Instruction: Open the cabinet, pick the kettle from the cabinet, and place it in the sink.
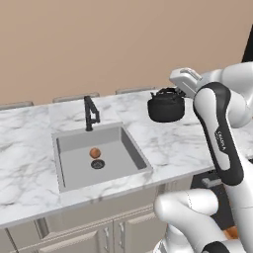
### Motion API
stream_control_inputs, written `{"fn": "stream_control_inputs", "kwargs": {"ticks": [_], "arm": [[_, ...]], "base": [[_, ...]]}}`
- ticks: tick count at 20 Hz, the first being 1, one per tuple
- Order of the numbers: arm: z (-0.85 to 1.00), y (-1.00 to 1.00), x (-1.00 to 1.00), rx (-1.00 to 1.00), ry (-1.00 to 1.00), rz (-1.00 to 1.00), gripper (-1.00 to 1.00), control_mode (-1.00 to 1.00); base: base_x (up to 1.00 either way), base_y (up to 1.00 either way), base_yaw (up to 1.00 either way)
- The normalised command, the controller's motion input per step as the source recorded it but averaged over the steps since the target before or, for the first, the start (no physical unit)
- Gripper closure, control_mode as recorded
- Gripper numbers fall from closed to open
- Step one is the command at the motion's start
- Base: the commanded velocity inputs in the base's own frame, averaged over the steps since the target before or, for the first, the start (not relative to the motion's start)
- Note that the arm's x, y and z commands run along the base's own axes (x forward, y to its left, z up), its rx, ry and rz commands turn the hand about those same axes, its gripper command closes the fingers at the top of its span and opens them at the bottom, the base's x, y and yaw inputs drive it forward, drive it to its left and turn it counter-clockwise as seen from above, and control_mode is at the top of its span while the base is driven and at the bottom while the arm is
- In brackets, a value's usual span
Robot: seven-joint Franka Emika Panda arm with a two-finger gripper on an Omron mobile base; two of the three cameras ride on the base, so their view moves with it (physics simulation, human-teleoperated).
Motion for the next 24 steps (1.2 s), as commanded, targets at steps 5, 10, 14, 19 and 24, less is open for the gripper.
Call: {"fn": "stream_control_inputs", "kwargs": {"ticks": [5,10,14,19,24], "arm": [[0.00,0.00,0.00,0.00,0.00,0.00,1.00,1.00],[0.00,0.00,0.00,0.00,0.00,0.00,1.00,1.00],[0.00,0.00,0.00,0.00,0.00,0.00,1.00,1.00],[0.00,0.00,0.00,0.00,0.00,0.00,1.00,1.00],[0.00,0.00,0.00,0.00,0.00,0.00,1.00,1.00]], "base": [[0.52,-0.12,0.20],[0.29,-0.45,0.16],[0.12,-0.36,0.12],[0.10,-0.11,0.03],[0.00,0.00,0.00]]}}
